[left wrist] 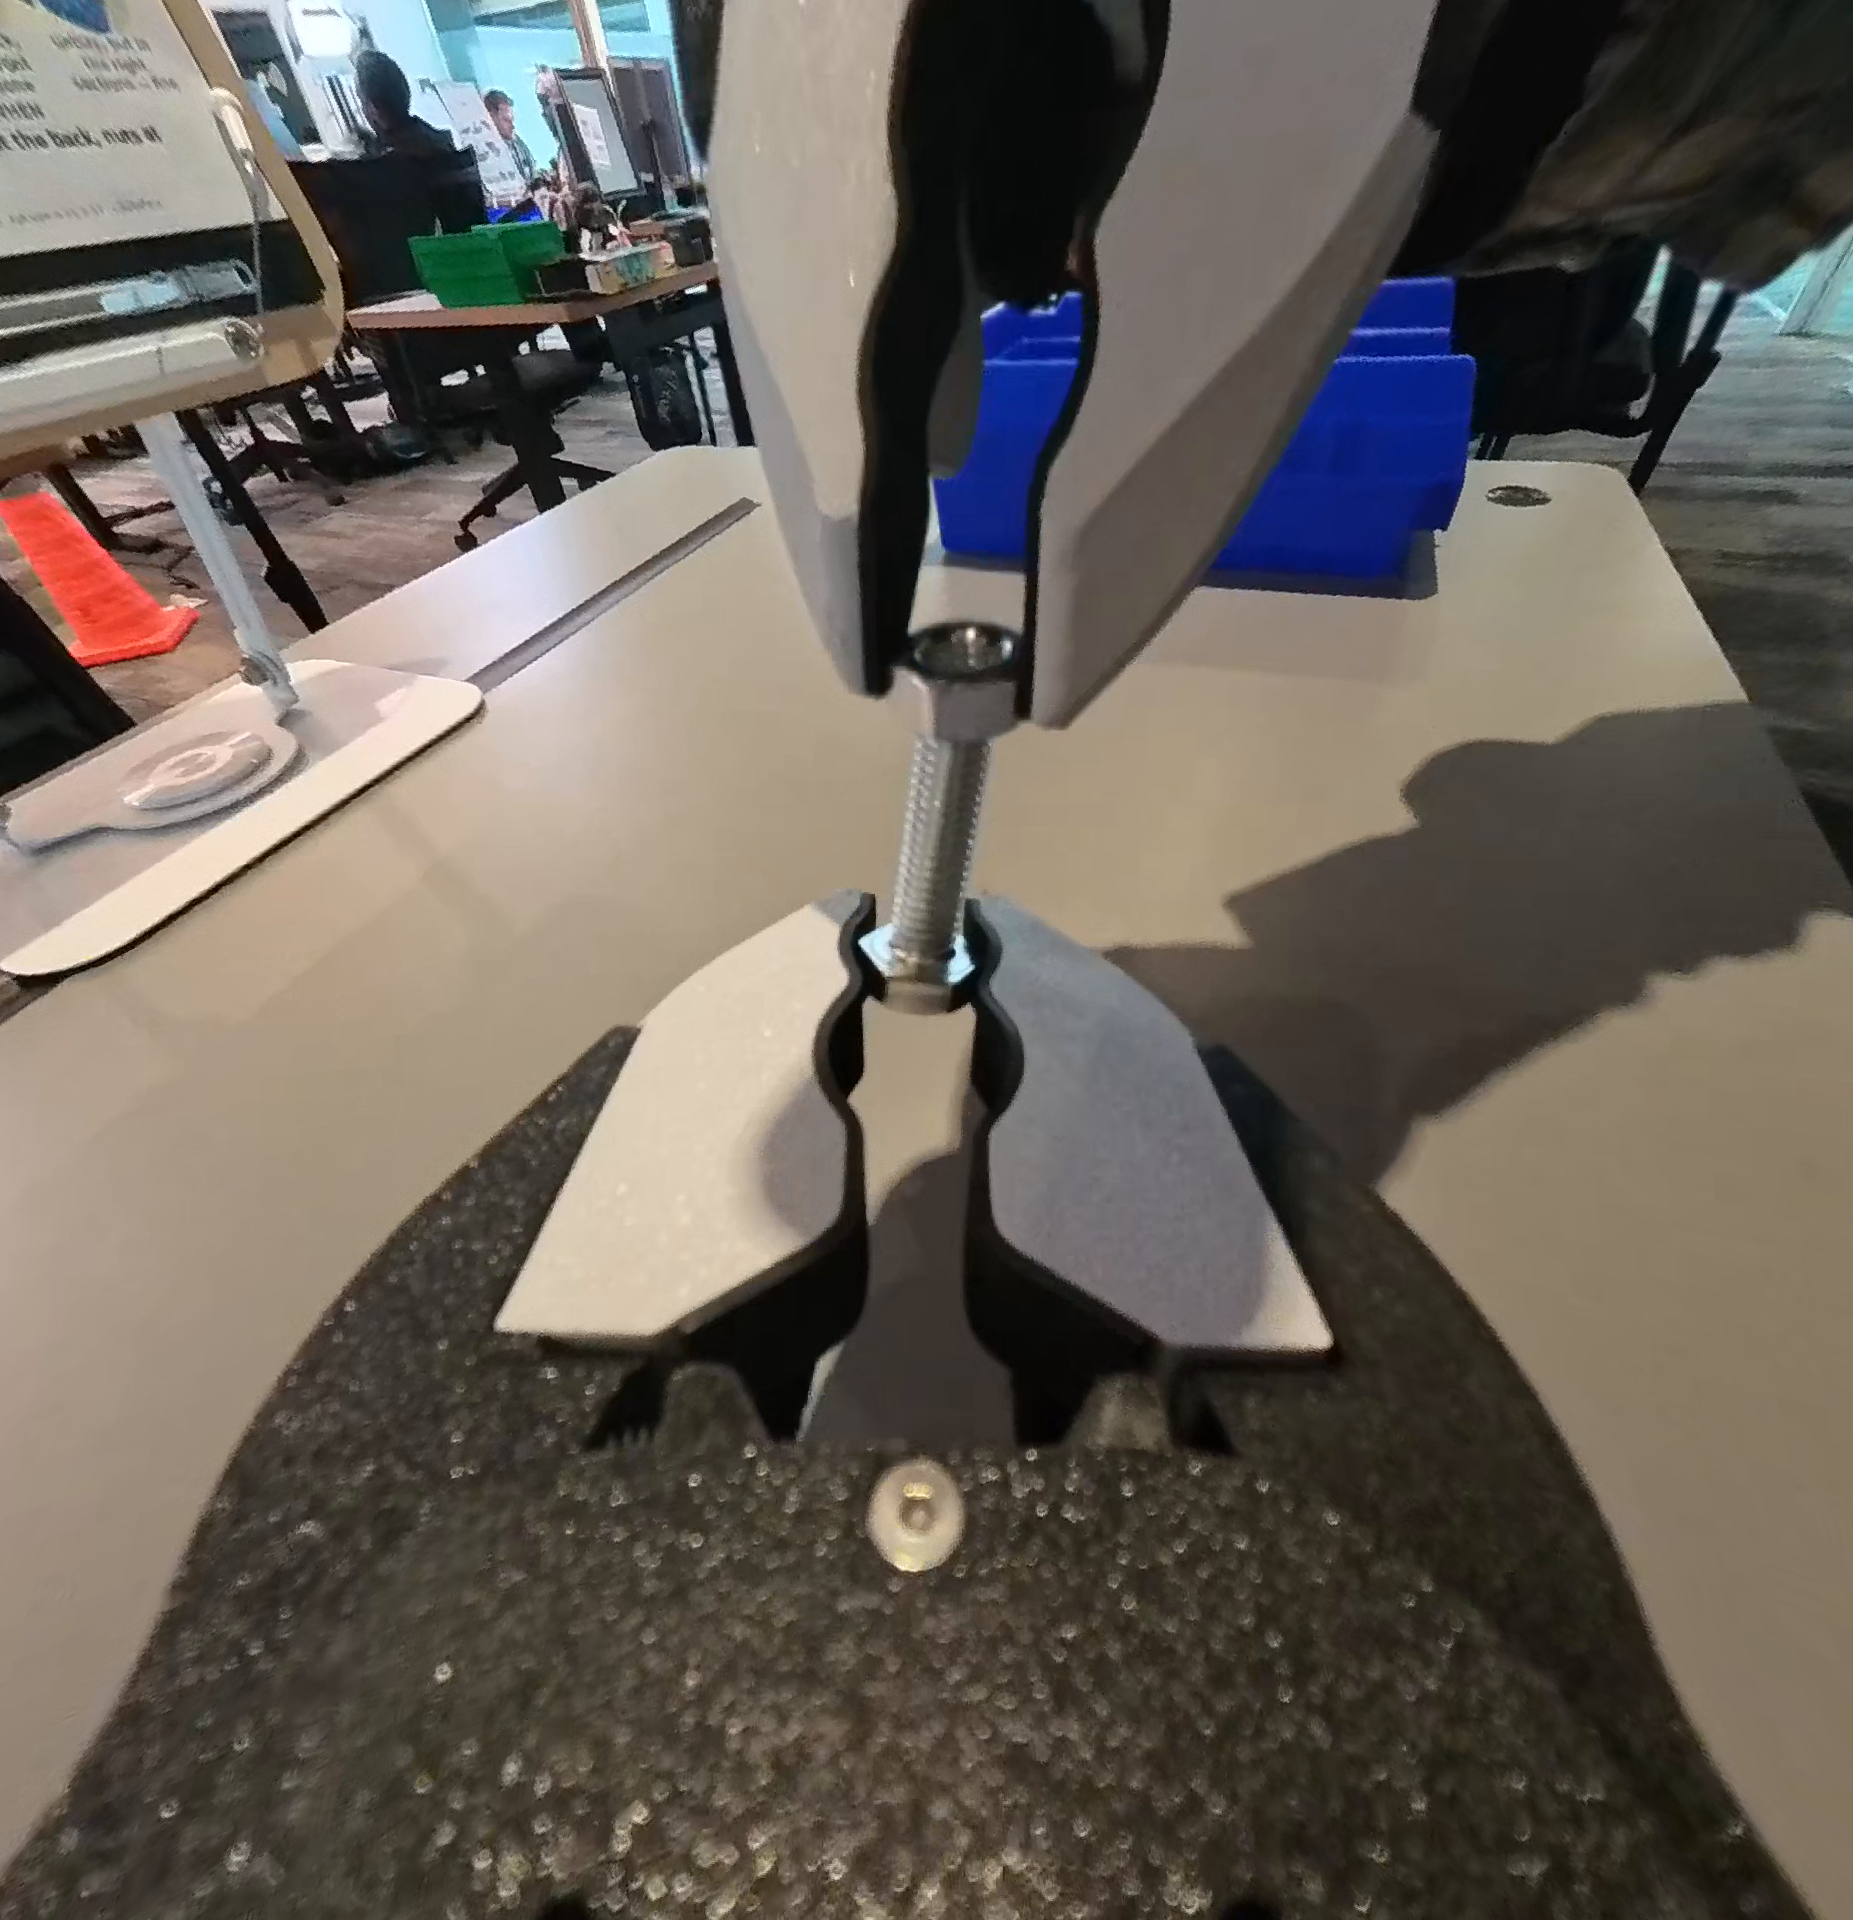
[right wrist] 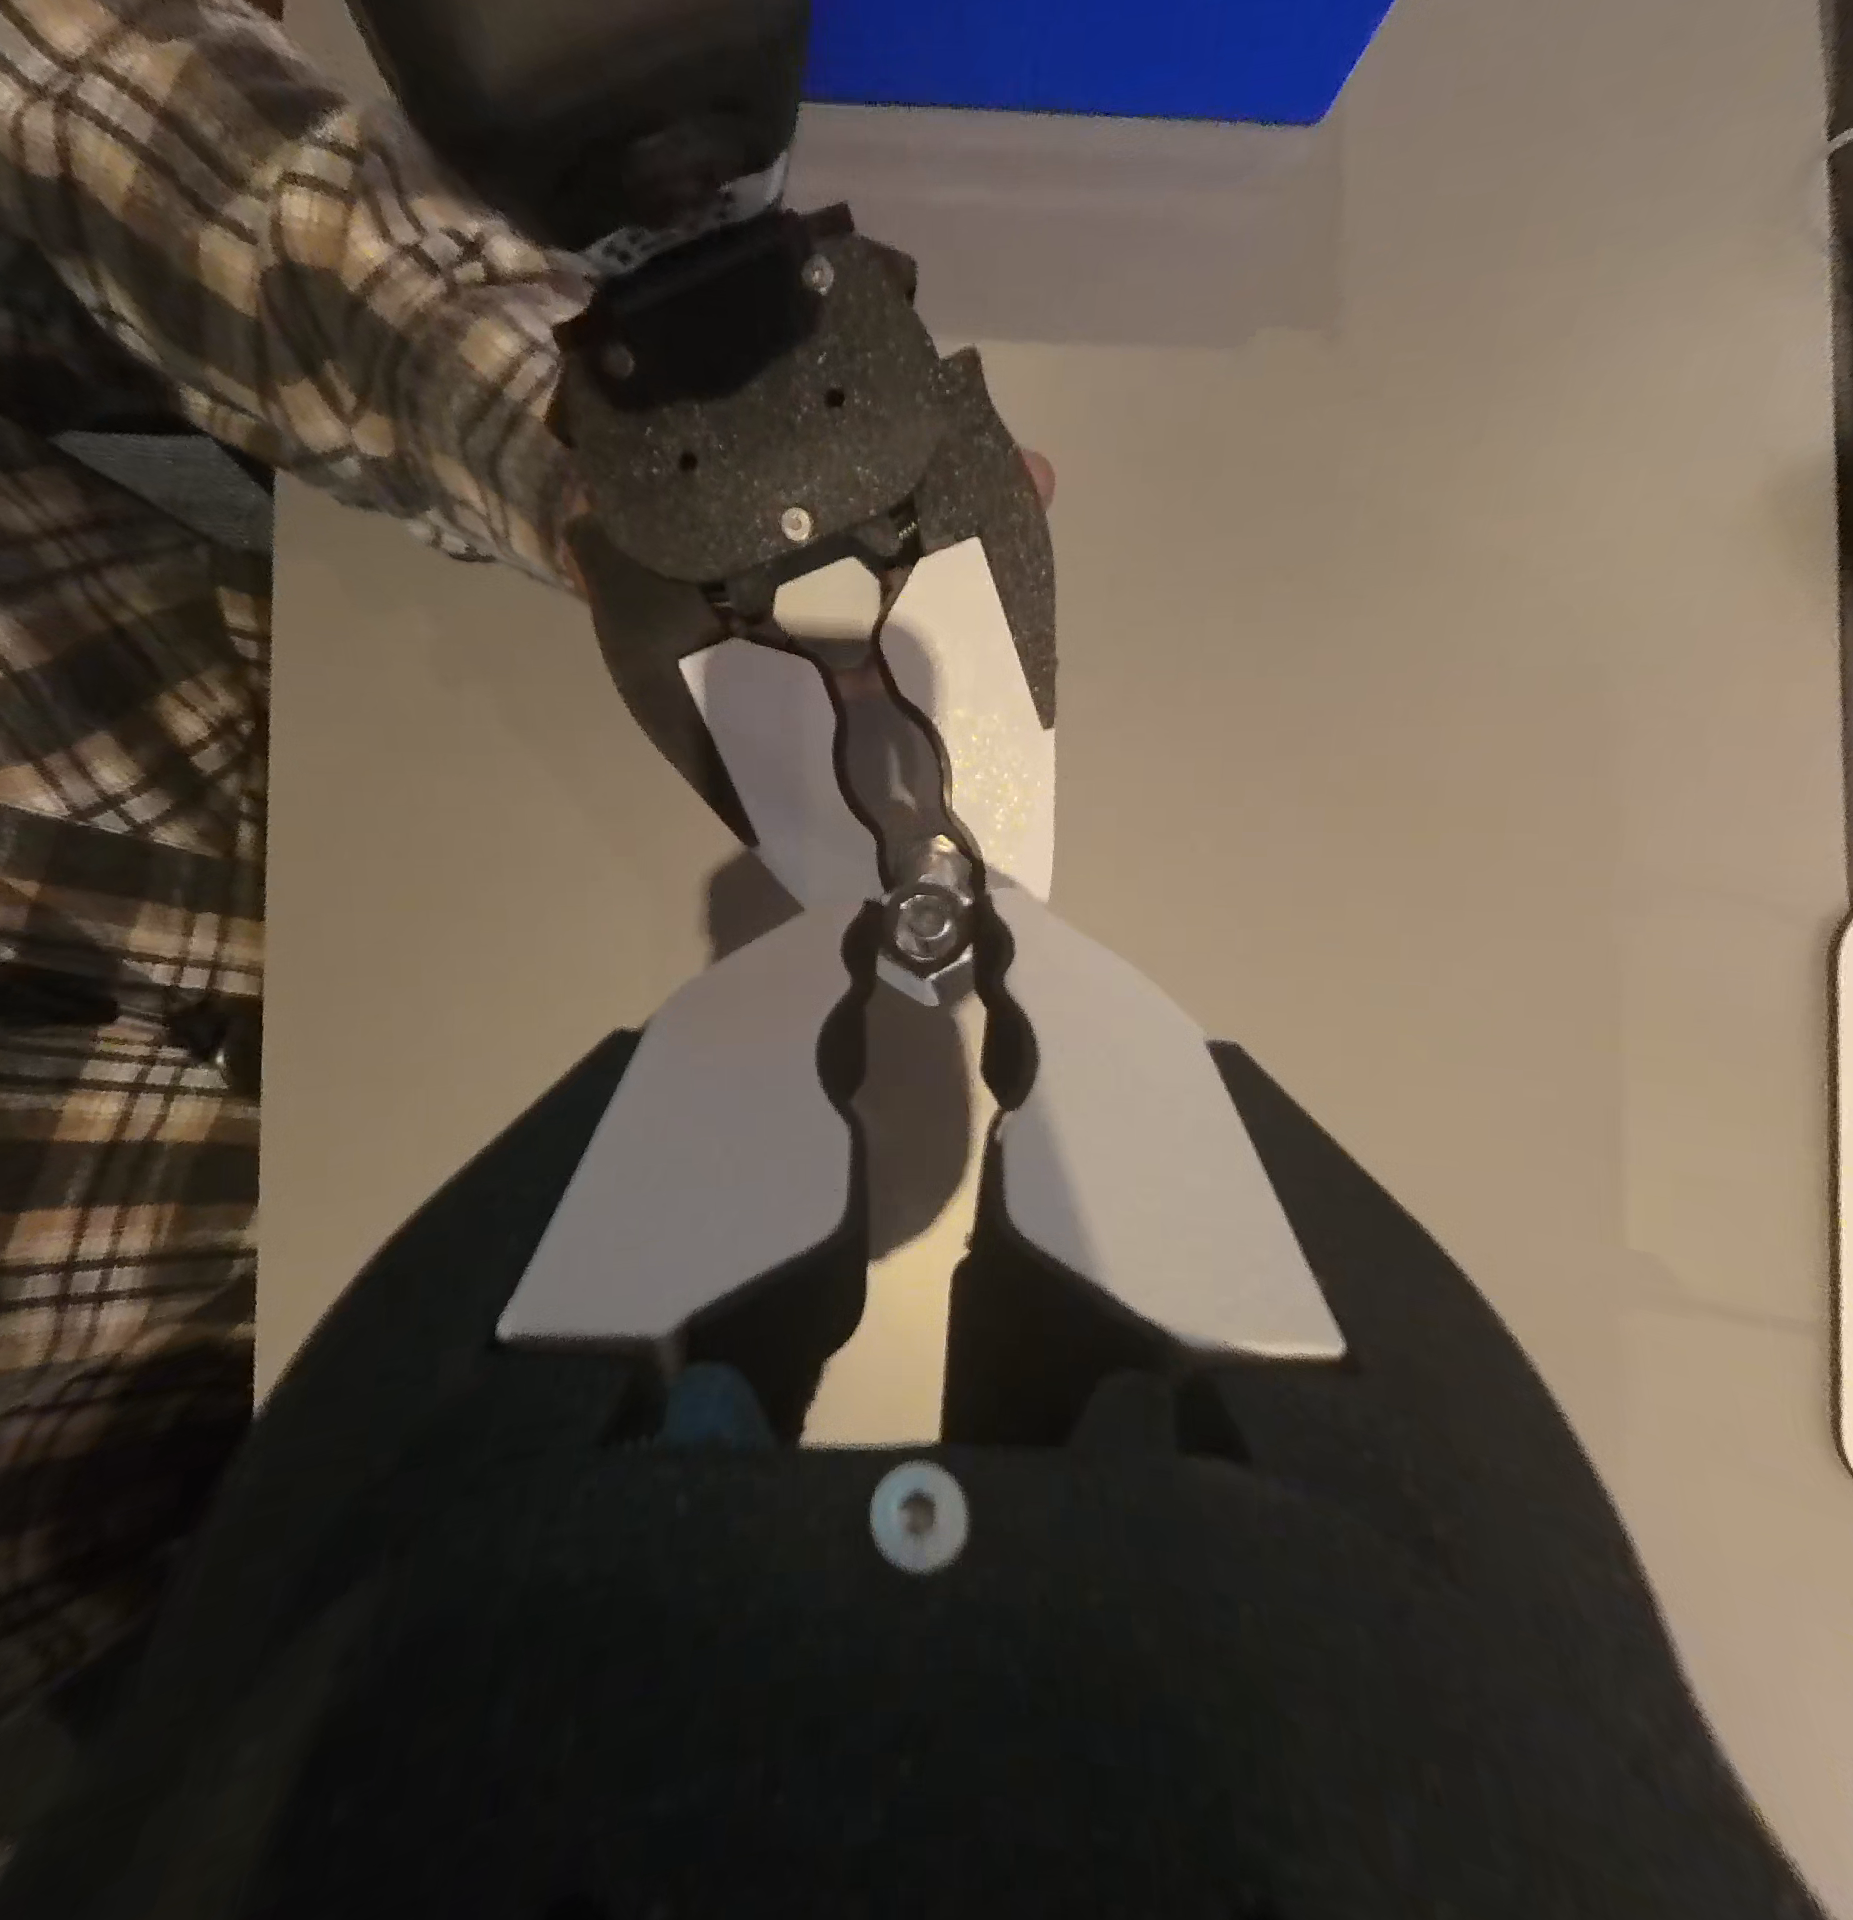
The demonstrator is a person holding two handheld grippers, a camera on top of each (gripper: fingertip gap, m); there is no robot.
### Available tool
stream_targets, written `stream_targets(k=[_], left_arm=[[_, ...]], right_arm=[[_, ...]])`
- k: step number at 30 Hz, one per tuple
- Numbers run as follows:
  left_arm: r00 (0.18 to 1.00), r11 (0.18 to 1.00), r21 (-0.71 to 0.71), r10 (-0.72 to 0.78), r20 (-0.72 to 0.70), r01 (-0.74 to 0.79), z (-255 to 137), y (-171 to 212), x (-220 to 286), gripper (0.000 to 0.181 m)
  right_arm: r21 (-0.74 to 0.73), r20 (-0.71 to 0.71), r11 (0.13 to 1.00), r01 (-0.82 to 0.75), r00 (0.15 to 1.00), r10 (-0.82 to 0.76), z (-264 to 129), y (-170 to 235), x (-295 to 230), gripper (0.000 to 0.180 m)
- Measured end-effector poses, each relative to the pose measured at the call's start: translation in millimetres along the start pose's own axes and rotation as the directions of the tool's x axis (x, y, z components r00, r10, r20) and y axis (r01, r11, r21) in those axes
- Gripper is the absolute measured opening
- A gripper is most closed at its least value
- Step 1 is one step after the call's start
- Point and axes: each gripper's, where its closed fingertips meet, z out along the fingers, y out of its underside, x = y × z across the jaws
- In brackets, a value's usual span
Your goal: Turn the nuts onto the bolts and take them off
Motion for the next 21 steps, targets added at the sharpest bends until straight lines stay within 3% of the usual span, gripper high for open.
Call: stream_targets(k=[15, 21], left_arm=[[1.0, 1.0, 0.017, -0.025, -0.017, 0.025, -0.7, -1.5, 0.5, 0.016], [0.997, 0.999, 0.0, -0.042, -0.068, 0.042, 2.7, 2.3, 7.4, 0.015]], right_arm=[[0.143, 0.058, 0.987, -0.078, 0.996, 0.07, 3.2, -1.5, 0.7, 0.017], [0.168, 0.084, 0.985, -0.033, 0.996, 0.019, 4.5, 1.6, -3.4, 0.017]])
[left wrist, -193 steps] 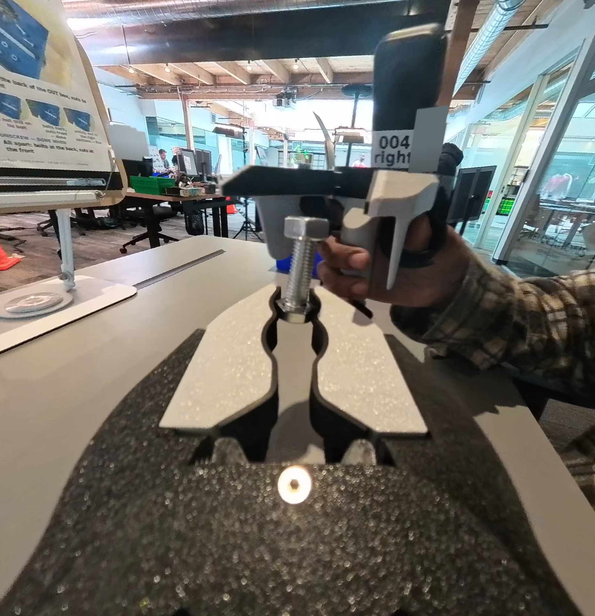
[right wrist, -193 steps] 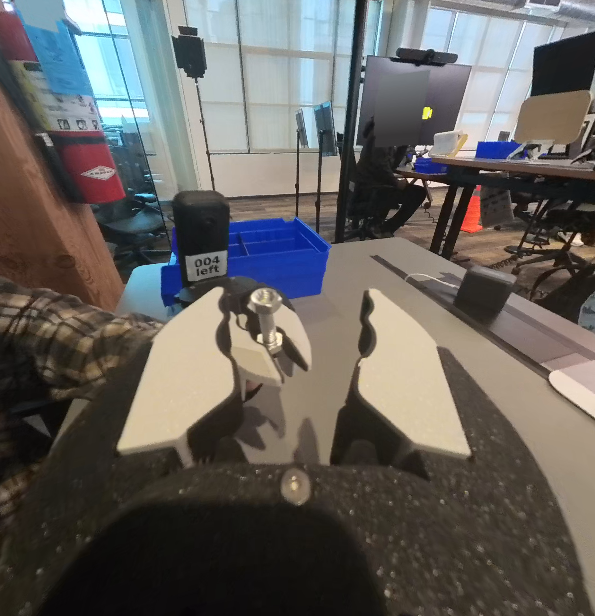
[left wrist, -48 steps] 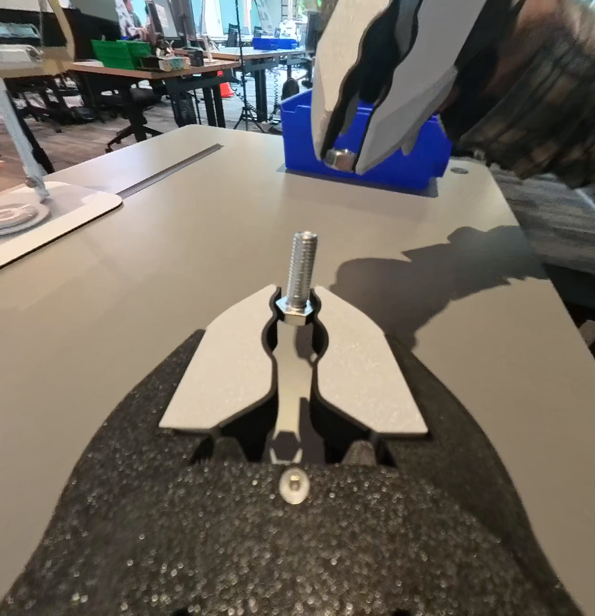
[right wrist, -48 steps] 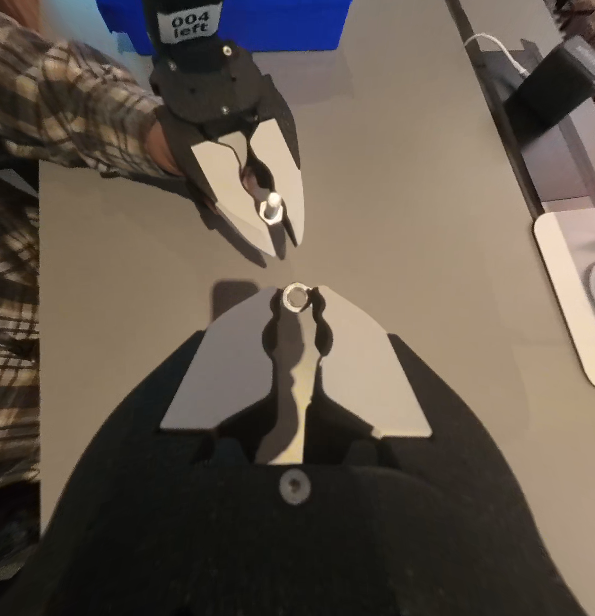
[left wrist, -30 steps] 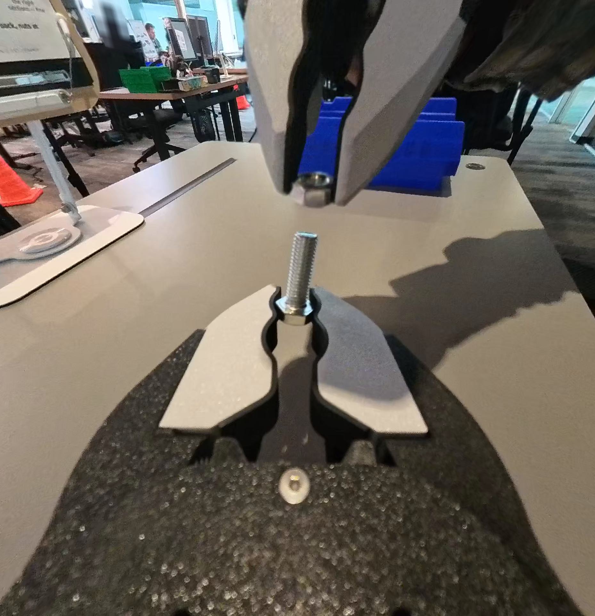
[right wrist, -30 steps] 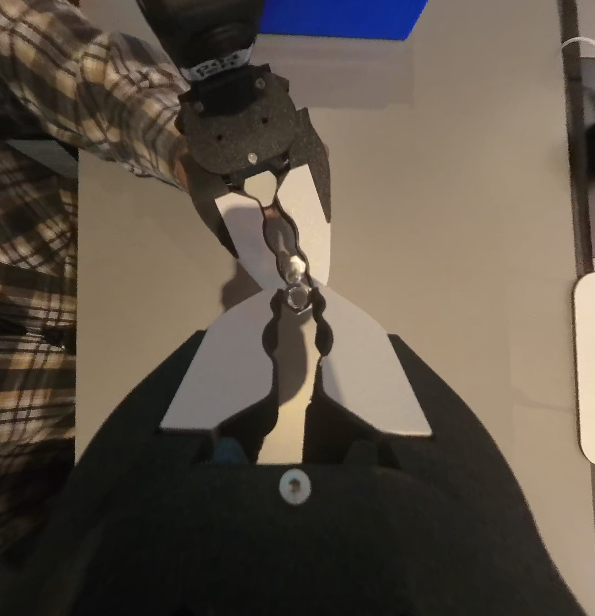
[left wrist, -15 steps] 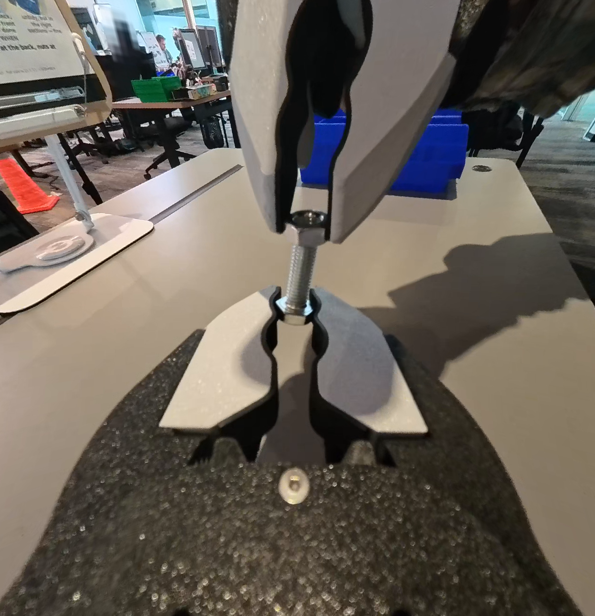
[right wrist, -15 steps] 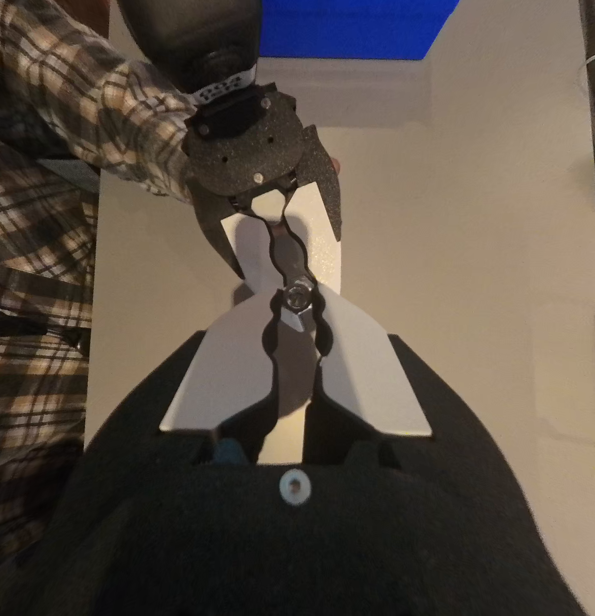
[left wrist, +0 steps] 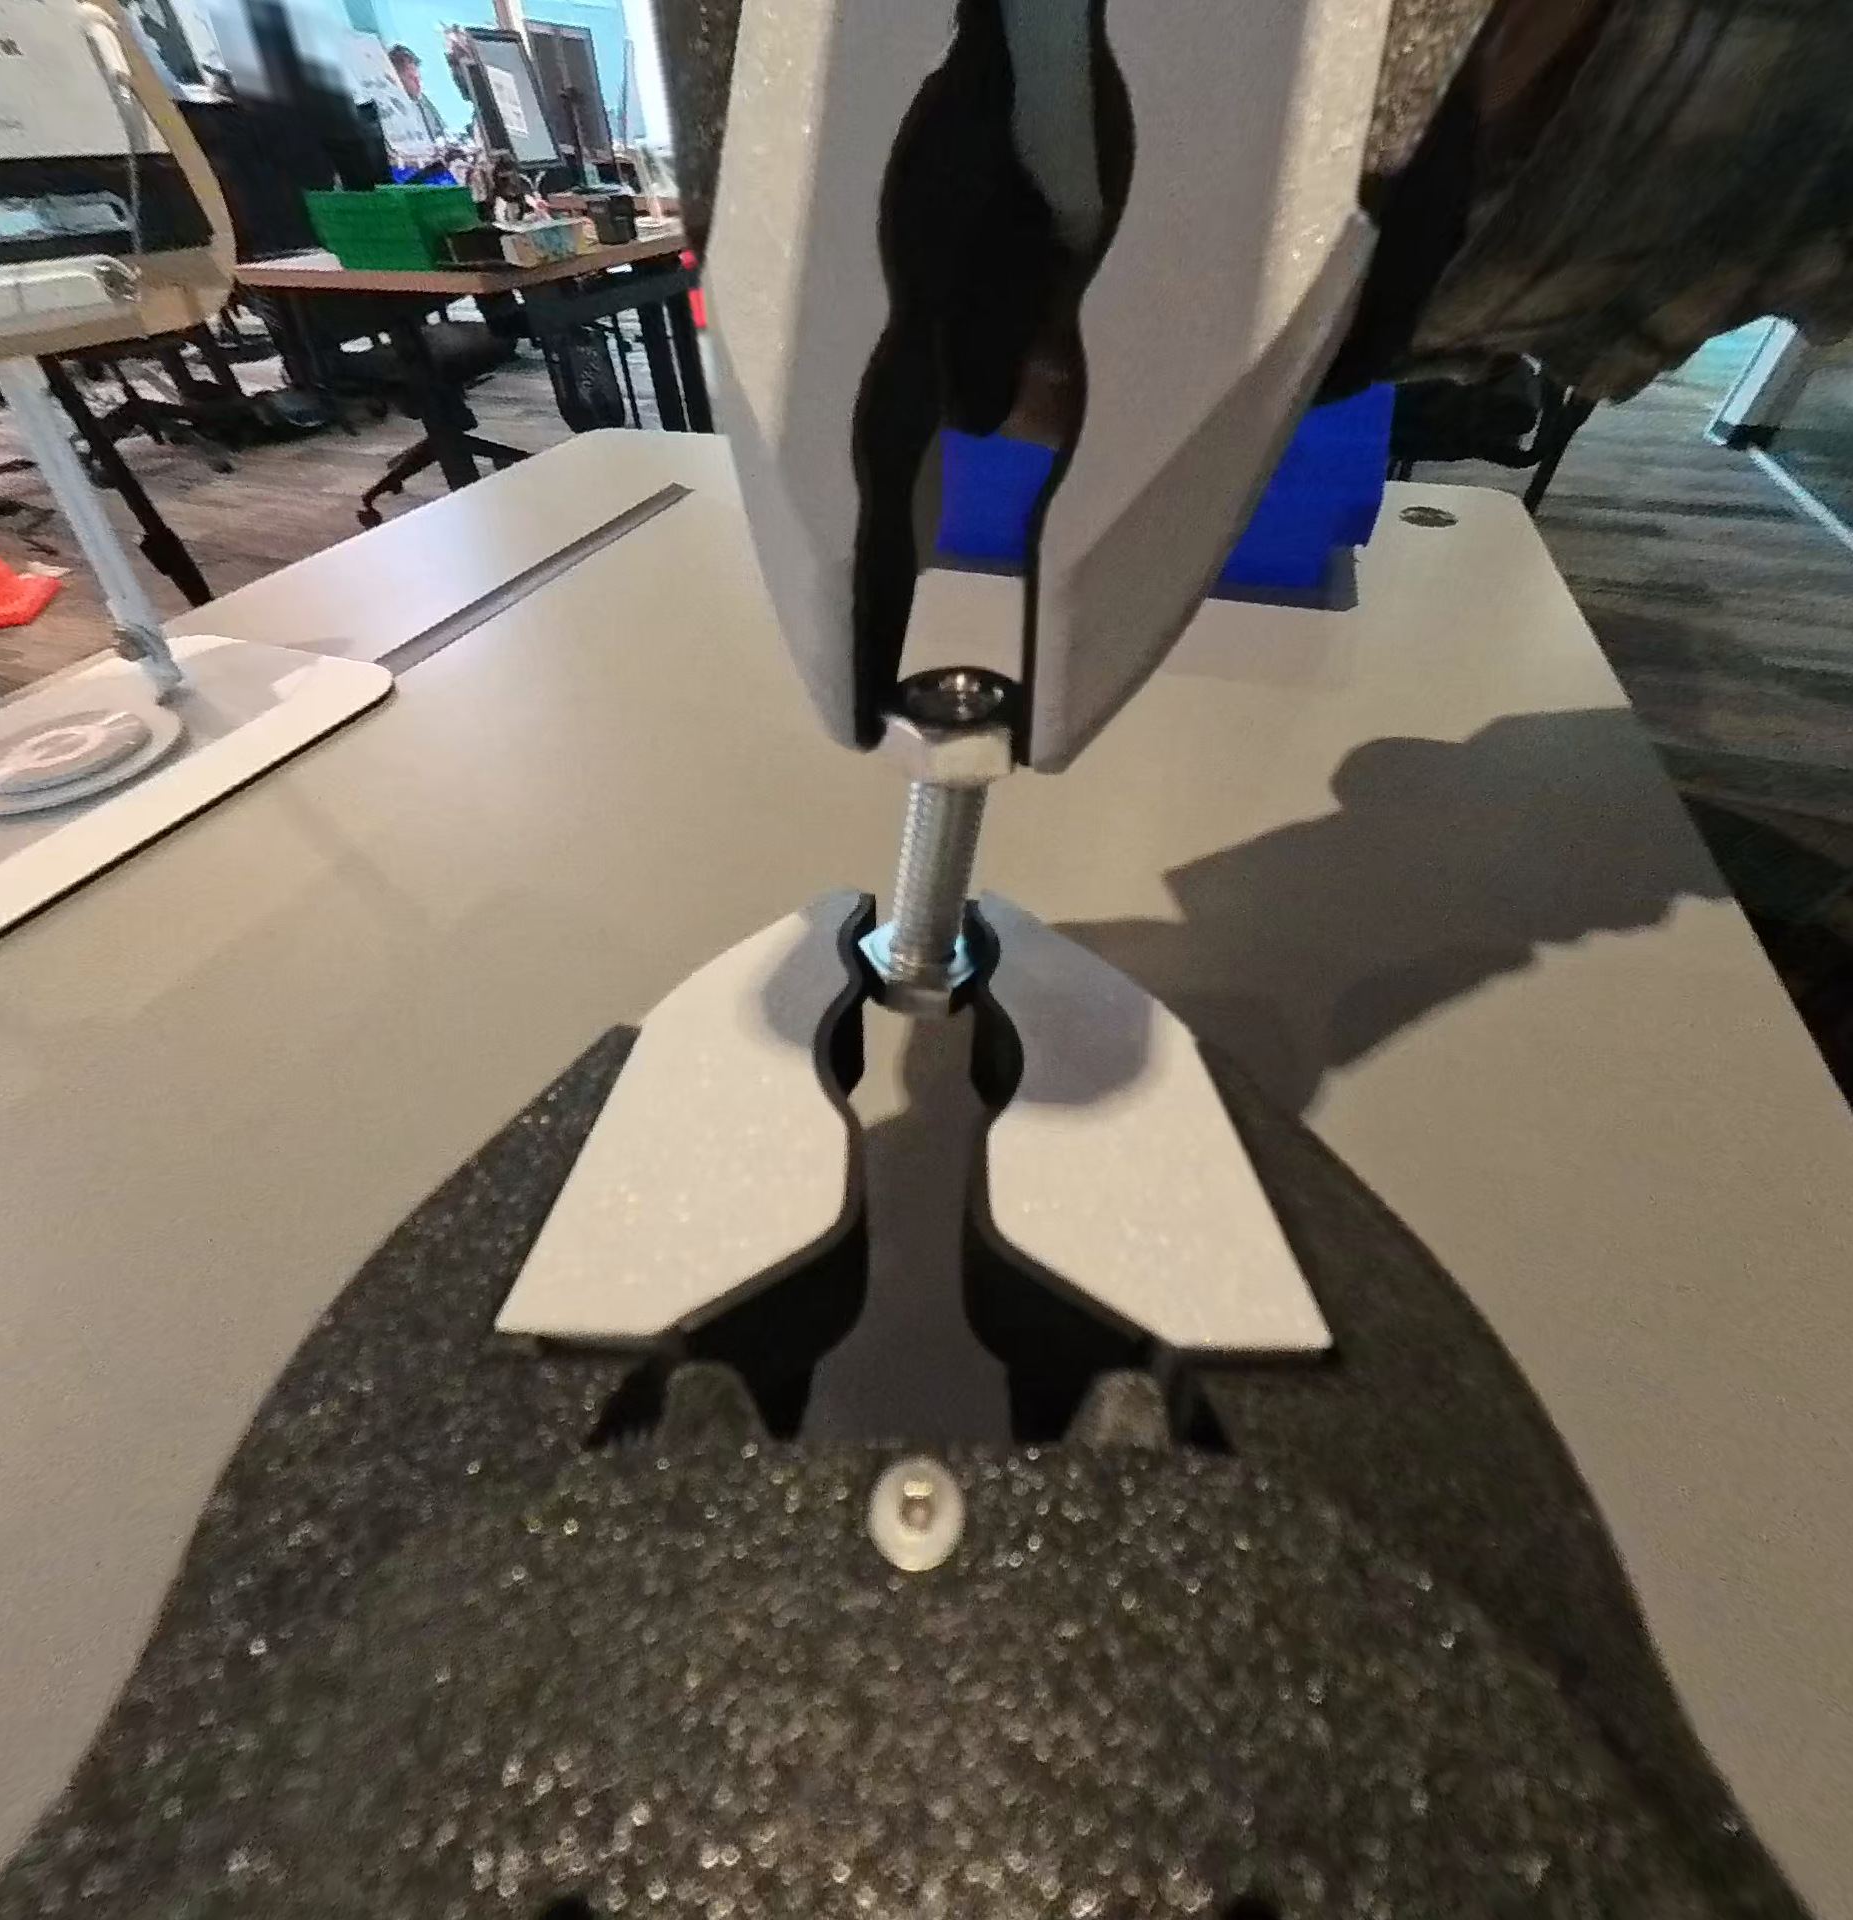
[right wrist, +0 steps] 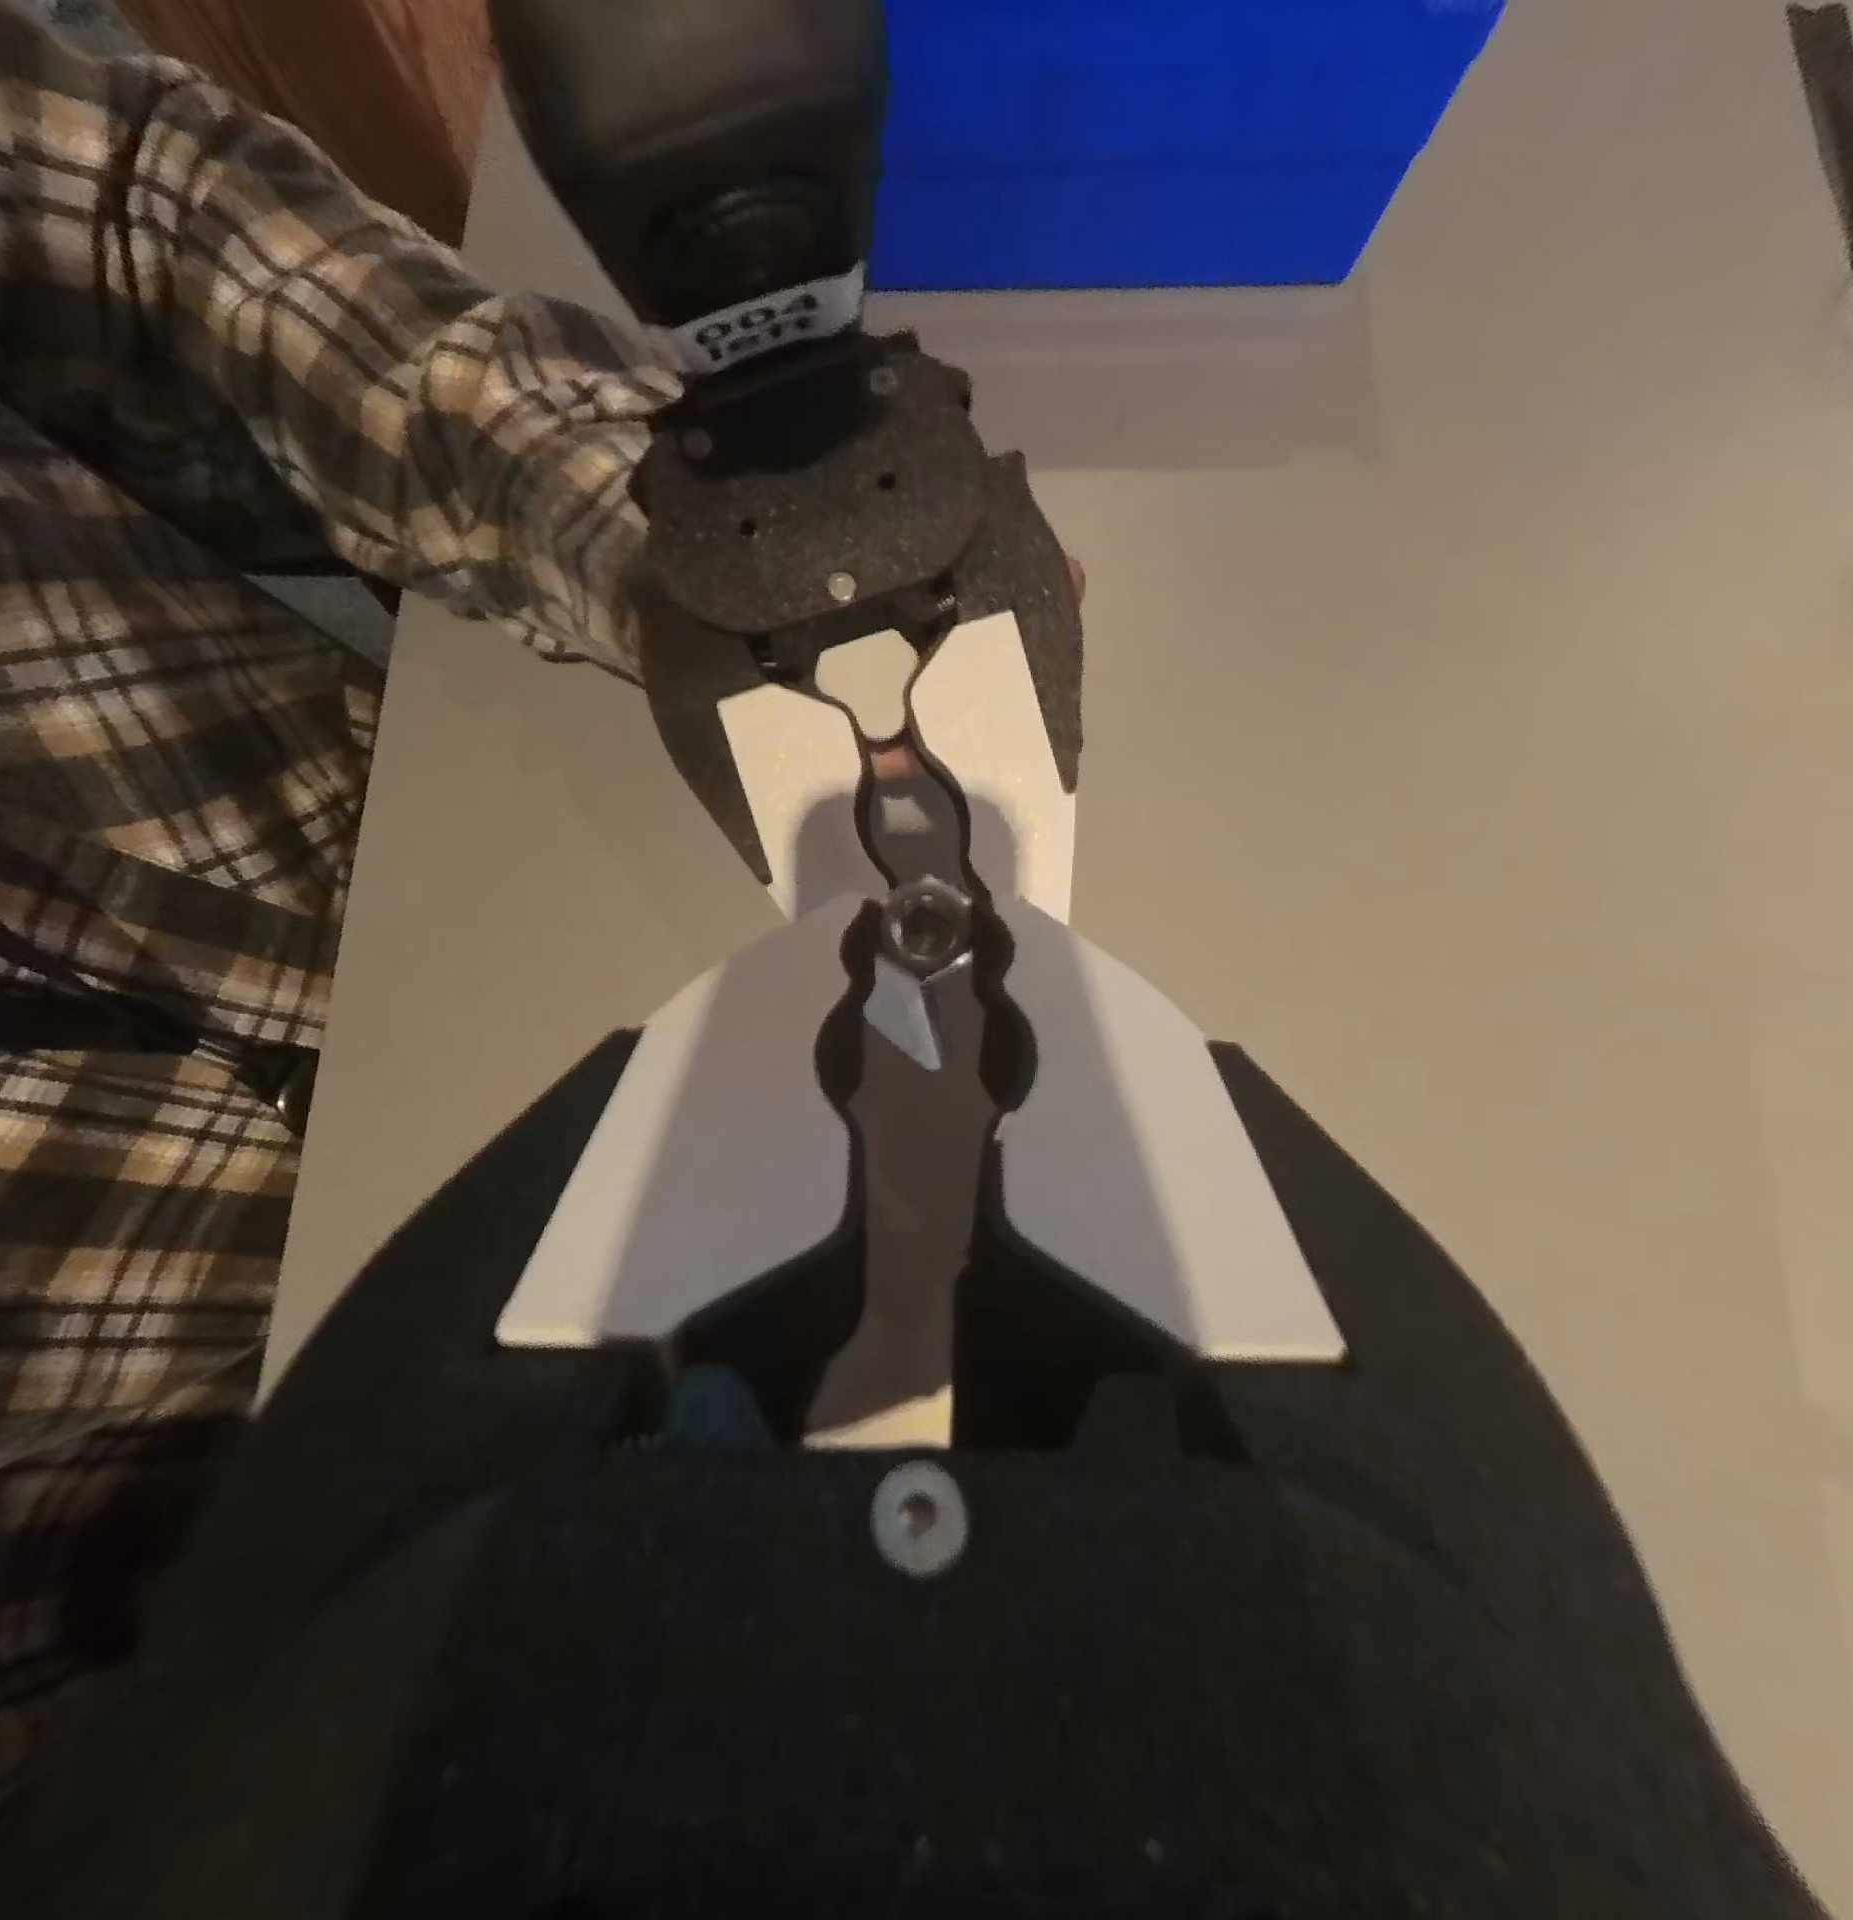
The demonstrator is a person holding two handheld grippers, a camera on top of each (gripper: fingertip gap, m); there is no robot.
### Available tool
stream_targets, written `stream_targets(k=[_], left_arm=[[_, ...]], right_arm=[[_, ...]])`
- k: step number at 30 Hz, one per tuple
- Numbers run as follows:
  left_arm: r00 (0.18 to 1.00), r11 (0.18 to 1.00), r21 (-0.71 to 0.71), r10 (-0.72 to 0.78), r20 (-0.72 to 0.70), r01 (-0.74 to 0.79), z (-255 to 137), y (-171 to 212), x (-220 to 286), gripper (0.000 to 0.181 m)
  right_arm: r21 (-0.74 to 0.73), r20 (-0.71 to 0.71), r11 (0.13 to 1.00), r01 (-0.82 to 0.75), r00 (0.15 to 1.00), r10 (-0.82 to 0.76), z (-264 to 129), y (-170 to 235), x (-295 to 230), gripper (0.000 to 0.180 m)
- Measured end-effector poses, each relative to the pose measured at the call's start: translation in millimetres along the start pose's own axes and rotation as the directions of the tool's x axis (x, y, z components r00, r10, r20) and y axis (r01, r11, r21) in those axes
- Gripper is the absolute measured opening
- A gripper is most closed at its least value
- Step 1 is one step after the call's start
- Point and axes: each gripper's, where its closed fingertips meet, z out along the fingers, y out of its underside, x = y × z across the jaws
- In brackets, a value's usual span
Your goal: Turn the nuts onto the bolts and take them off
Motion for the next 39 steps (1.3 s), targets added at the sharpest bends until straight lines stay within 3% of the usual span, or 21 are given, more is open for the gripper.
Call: stream_targets(k=[10, 21, 30, 39], left_arm=[[1.0, 1.0, 0.004, 0.008, -0.012, -0.008, -1.9, -4.0, 1.4, 0.015], [0.999, 0.999, 0.023, 0.031, 0.018, -0.031, -7.1, -11.4, -0.5, 0.015], [0.996, 0.997, 0.004, 0.071, 0.045, -0.071, -6.1, -9.9, -0.1, 0.014], [0.996, 0.991, 0.109, 0.074, 0.047, -0.078, -15.3, -26.9, 1.3, 0.014]], right_arm=[[0.018, 0.073, 0.985, 0.172, 0.982, -0.173, -0.6, -5.9, -3.4, 0.017], [0.187, 0.057, 0.967, 0.172, 0.981, -0.185, -4.7, -15.3, -5.3, 0.017], [0.21, 0.065, 0.962, 0.175, 0.979, -0.193, -3.7, -14.9, -8.8, 0.017], [0.475, 0.094, 0.871, 0.127, 0.977, -0.194, -12.2, -31.8, -13.3, 0.017]])
